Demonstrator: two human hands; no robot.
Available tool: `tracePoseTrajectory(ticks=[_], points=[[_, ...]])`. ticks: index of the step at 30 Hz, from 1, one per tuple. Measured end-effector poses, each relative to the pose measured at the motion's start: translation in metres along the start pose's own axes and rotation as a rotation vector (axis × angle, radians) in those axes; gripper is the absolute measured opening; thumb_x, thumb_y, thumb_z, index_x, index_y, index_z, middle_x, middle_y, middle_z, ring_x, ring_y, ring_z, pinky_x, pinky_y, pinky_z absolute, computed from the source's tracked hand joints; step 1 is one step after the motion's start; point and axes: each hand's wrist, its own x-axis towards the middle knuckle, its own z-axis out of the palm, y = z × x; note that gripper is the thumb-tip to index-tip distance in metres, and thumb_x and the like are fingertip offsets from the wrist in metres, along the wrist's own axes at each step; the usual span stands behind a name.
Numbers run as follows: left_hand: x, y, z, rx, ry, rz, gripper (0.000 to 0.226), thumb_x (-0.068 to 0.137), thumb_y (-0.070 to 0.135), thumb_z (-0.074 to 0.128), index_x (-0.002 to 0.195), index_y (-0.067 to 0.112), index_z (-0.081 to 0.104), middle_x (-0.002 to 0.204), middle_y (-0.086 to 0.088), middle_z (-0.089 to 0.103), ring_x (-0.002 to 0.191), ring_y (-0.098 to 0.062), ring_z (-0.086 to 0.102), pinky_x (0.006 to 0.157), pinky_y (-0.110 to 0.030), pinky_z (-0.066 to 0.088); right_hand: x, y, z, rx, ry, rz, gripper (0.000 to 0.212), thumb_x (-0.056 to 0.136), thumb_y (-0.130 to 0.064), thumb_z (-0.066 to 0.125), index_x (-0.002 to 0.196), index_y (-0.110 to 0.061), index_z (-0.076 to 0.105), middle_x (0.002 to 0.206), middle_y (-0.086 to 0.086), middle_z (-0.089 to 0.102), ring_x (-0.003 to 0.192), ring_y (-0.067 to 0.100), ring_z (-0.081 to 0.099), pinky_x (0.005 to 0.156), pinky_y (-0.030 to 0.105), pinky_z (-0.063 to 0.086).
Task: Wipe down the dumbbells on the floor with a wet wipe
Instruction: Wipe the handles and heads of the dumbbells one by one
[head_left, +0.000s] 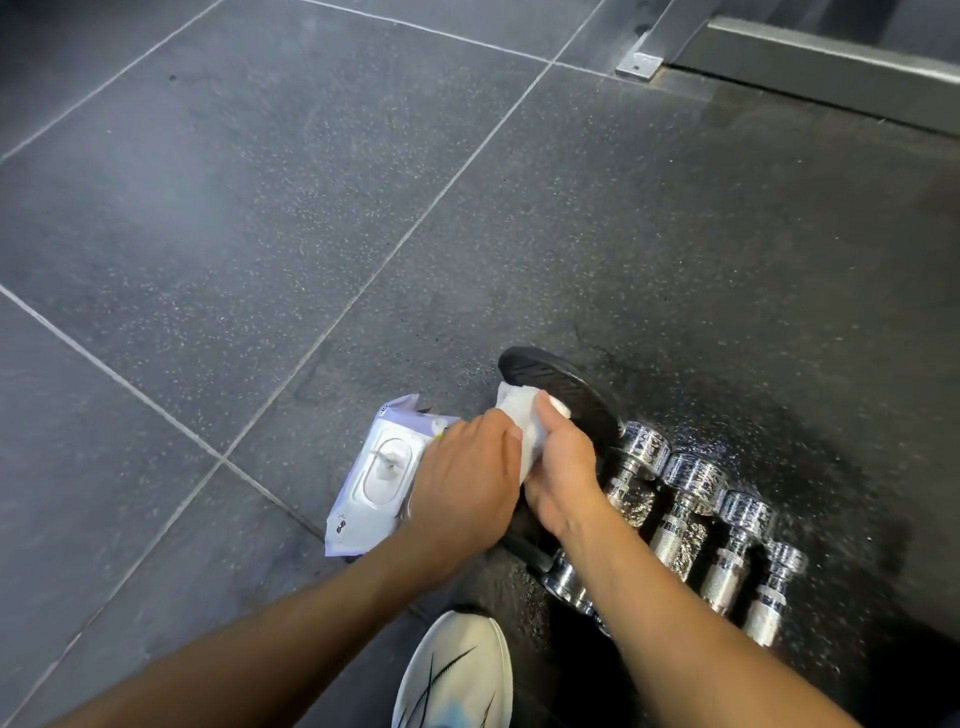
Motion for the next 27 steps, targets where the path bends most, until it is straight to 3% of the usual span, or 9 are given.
tracePoseTrajectory(ticks=[3, 7, 11, 15, 17, 20, 23, 25, 27], points=[[0.0, 0.001, -0.001, 0.033, -0.022, -0.008, 0.021, 0.104, 0.034, 0.031, 0.089, 0.023, 0.039, 0.086, -0.001, 0.058, 0.084, -0.027, 0.056, 0.074, -0.046, 0.043, -0.007, 0.007, 0.007, -0.14, 0.103, -0.05, 0.047, 0.098, -0.052, 0.057, 0.117, -0.01, 0.06, 0.107, 0.016, 0.074, 0.096, 0.03, 0.074, 0.081, 0.041, 0.061], [0.0, 0.002, -0.002, -0.051, -0.004, -0.047, 0.021, 0.103, 0.031, 0.034, 0.091, 0.018, 0.045, 0.085, -0.001, 0.056, 0.083, -0.027, 0.054, 0.074, -0.047, 0.042, -0.012, 0.013, 0.014, -0.134, 0.115, 0.159, 0.07, 0.108, -0.052, 0.016, 0.096, -0.006, 0.067, 0.09, 0.019, 0.072, 0.087, 0.032, 0.069, 0.069, 0.029, 0.053], [0.0, -0.005, 0.001, -0.067, 0.021, -0.05, 0.02, 0.104, 0.029, 0.034, 0.09, 0.018, 0.044, 0.082, 0.0, 0.054, 0.081, -0.026, 0.053, 0.071, -0.046, 0.041, -0.013, -0.002, 0.011, -0.212, -0.025, 0.126, 0.018, 0.099, -0.012, 0.062, 0.113, -0.002, 0.064, 0.08, 0.013, 0.07, 0.066, 0.023, 0.068, 0.057, 0.03, 0.055], [0.005, -0.015, 0.001, -0.055, 0.023, -0.103, 0.022, 0.104, 0.033, 0.028, 0.089, 0.022, 0.04, 0.079, 0.005, 0.056, 0.077, -0.022, 0.055, 0.064, -0.04, 0.037, -0.007, -0.021, -0.002, 0.152, -0.191, 0.044, 0.025, 0.104, -0.013, 0.05, 0.103, -0.015, 0.075, 0.114, 0.013, 0.075, 0.095, 0.027, 0.07, 0.092, 0.042, 0.052], [0.005, -0.017, 0.0, -0.06, 0.017, -0.124, 0.022, 0.103, 0.033, 0.029, 0.089, 0.022, 0.041, 0.078, 0.005, 0.056, 0.075, -0.021, 0.055, 0.063, -0.038, 0.035, -0.006, -0.016, -0.001, 0.184, -0.224, 0.013, 0.034, 0.105, -0.017, 0.048, 0.092, -0.02, 0.08, 0.116, 0.01, 0.075, 0.1, 0.026, 0.07, 0.1, 0.044, 0.049], [0.004, -0.014, -0.001, -0.069, 0.024, -0.126, 0.022, 0.105, 0.033, 0.029, 0.09, 0.022, 0.042, 0.081, 0.006, 0.054, 0.076, -0.019, 0.052, 0.064, -0.037, 0.032, -0.009, 0.005, 0.005, -0.177, -0.106, -0.085, 0.012, 0.097, -0.018, 0.059, 0.105, -0.015, 0.068, 0.1, 0.012, 0.075, 0.091, 0.029, 0.071, 0.076, 0.039, 0.057], [0.004, -0.011, -0.002, -0.082, 0.008, -0.141, 0.019, 0.103, 0.031, 0.031, 0.09, 0.023, 0.042, 0.08, 0.007, 0.052, 0.076, -0.019, 0.053, 0.065, -0.036, 0.035, -0.02, 0.019, 0.002, -0.496, -0.125, -0.004, 0.036, 0.092, -0.022, 0.067, 0.117, -0.008, 0.045, 0.101, 0.017, 0.071, 0.089, 0.026, 0.069, 0.073, 0.04, 0.059], [0.003, -0.009, -0.002, -0.08, 0.0, -0.139, 0.018, 0.103, 0.031, 0.03, 0.089, 0.024, 0.04, 0.079, 0.008, 0.051, 0.075, -0.018, 0.052, 0.065, -0.035, 0.033, -0.021, 0.018, -0.001, -0.544, -0.131, 0.032, 0.03, 0.094, -0.017, 0.063, 0.116, -0.009, 0.044, 0.091, 0.011, 0.067, 0.076, 0.018, 0.064, 0.068, 0.037, 0.058], [0.003, -0.008, -0.003, -0.061, 0.008, -0.138, 0.023, 0.102, 0.035, 0.026, 0.09, 0.023, 0.041, 0.08, 0.007, 0.053, 0.076, -0.018, 0.053, 0.065, -0.035, 0.033, -0.018, 0.007, 0.0, -0.38, -0.138, 0.001, 0.018, 0.094, -0.016, 0.066, 0.109, -0.007, 0.061, 0.091, 0.014, 0.07, 0.071, 0.019, 0.065, 0.061, 0.032, 0.055]])
